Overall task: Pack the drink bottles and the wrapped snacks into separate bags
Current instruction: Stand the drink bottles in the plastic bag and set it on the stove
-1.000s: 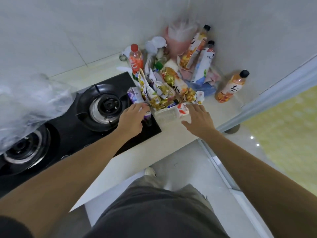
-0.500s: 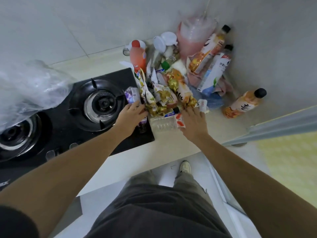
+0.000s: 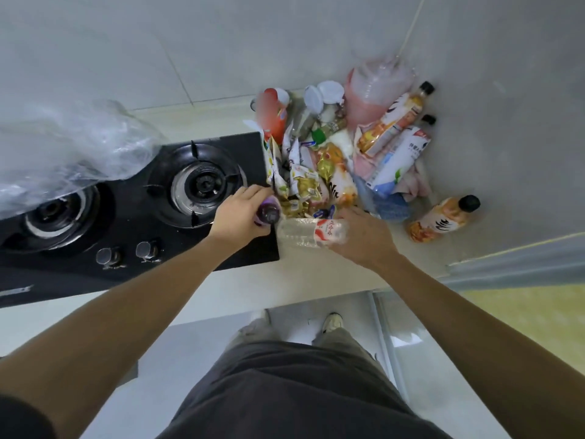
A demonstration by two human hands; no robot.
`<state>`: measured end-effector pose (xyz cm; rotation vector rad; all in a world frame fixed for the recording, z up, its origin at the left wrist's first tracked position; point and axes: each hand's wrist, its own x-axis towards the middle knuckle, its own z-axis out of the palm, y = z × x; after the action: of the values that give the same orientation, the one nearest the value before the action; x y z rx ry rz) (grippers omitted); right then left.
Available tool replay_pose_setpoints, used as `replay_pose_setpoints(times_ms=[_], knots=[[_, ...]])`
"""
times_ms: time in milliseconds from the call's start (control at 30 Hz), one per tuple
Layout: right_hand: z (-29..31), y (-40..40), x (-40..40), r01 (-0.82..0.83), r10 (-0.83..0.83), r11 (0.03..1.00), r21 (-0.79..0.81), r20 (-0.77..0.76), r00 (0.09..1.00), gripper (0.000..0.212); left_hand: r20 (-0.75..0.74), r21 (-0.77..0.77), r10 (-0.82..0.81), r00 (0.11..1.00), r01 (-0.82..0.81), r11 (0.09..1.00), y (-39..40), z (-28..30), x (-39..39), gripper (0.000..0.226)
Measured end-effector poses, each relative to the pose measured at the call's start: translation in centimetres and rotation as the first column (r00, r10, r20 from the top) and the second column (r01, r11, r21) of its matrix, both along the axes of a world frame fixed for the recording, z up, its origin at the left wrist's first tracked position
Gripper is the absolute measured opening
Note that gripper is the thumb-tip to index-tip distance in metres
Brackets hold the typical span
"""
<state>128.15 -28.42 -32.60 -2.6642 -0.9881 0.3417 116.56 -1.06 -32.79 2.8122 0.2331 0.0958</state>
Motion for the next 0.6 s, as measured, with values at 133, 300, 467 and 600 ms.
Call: replay_pose_setpoints(times_ms=[133,300,467,600], knots=[[3.2,1.7,0.7,-0.081,0.083,0.99,0.119,-0.008,0.997,0.061,0.009,-0.265,0.276,0.961,-0.264,0.927,-1.4,1.7,-0.9,0.055],[4.1,4.2,0.3,-0.085,0.106,0.958,0.275,-0.064,0.992,0.072,-0.051,-0.33,0.446,0.894,-0.436,0.837,-3.1,2.7,-3.1,0.057],[3.2,6.0,-0.8,-0.076,0.163,0.91,0.408,-0.185,0.969,0.071,-0.077,-0.374,0.581,0.81,-0.563,0.737,-4.7,3.2,-5.5,0.061],[2.5,7.6,-2.0,-0.122,0.217,0.924,0.362,-0.235,0.947,0.066,-0.071,-0.391,0.652,0.755,-0.622,0.678,-5.3,4.3,-8.6,0.072]])
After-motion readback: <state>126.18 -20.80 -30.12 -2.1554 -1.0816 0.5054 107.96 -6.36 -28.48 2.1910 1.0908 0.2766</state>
